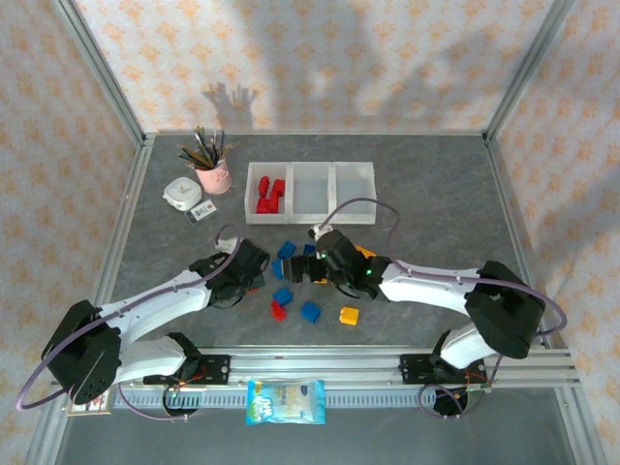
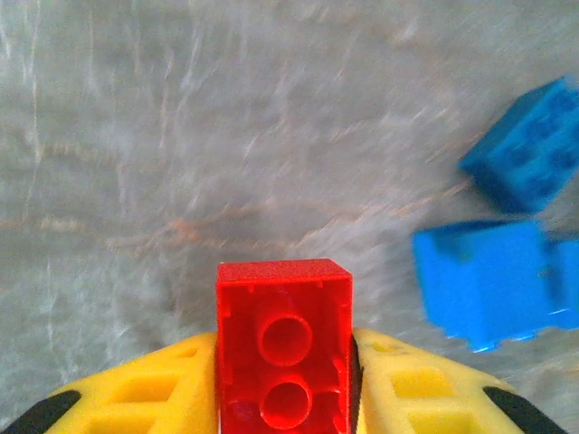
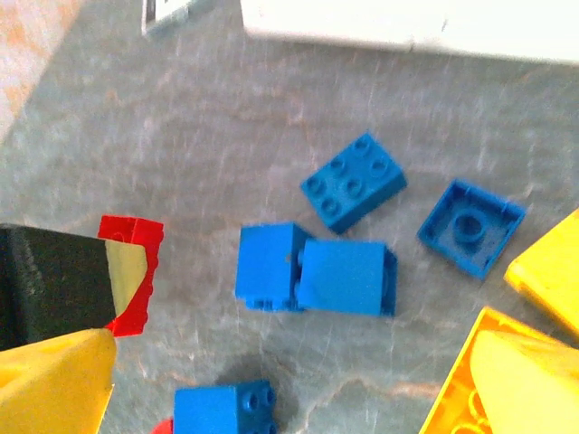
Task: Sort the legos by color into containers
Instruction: Pick up the lego from the middle-left of the table, then place the lego in the container.
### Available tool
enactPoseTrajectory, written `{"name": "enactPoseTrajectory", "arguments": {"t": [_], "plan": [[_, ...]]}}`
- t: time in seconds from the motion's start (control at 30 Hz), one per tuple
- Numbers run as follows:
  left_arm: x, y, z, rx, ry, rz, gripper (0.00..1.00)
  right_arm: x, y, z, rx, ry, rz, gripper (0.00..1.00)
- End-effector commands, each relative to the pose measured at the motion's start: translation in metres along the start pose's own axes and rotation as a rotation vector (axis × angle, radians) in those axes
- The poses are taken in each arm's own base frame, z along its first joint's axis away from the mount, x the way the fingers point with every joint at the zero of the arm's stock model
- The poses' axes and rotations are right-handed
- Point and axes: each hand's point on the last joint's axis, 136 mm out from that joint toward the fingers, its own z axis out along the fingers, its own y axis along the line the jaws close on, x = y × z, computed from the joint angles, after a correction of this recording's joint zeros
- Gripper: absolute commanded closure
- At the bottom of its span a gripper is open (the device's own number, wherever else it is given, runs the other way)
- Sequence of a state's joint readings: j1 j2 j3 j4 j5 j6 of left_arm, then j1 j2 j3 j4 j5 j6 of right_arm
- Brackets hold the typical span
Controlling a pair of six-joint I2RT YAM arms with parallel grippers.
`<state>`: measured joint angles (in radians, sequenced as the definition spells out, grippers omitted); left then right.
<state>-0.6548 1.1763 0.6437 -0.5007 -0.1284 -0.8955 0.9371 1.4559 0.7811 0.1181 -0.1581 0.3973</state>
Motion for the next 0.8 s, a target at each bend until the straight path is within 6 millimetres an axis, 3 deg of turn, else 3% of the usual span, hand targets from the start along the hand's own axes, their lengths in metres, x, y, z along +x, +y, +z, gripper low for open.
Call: {"name": "enactPoseTrajectory", "arguments": {"t": [0.0, 0.17, 0.3, 0.43, 0.6, 0.77], "plan": [[-0.046, -0.016, -0.024, -0.011, -0.143, 0.057, 0.63, -0.040, -0.001, -0.019, -0.012, -0.093, 0.061, 0.00], [-0.114, -0.061, -0.037, 0.020, -0.243, 0.116, 0.63, -0.071, -0.025, -0.031, 0.057, -0.148, 0.106, 0.00], [-0.155, -0.091, -0.027, 0.041, -0.258, 0.183, 0.63, -0.090, -0.045, -0.040, 0.112, -0.189, 0.176, 0.00], [-0.186, -0.106, 0.001, 0.015, -0.245, 0.231, 0.63, -0.102, -0.056, -0.044, 0.105, -0.214, 0.221, 0.00], [-0.219, -0.108, 0.052, -0.060, -0.188, 0.256, 0.62, -0.108, -0.069, -0.044, 0.124, -0.224, 0.234, 0.00], [-0.234, -0.106, 0.098, -0.140, -0.139, 0.299, 0.61, -0.108, -0.071, -0.040, 0.114, -0.210, 0.233, 0.00]]}}
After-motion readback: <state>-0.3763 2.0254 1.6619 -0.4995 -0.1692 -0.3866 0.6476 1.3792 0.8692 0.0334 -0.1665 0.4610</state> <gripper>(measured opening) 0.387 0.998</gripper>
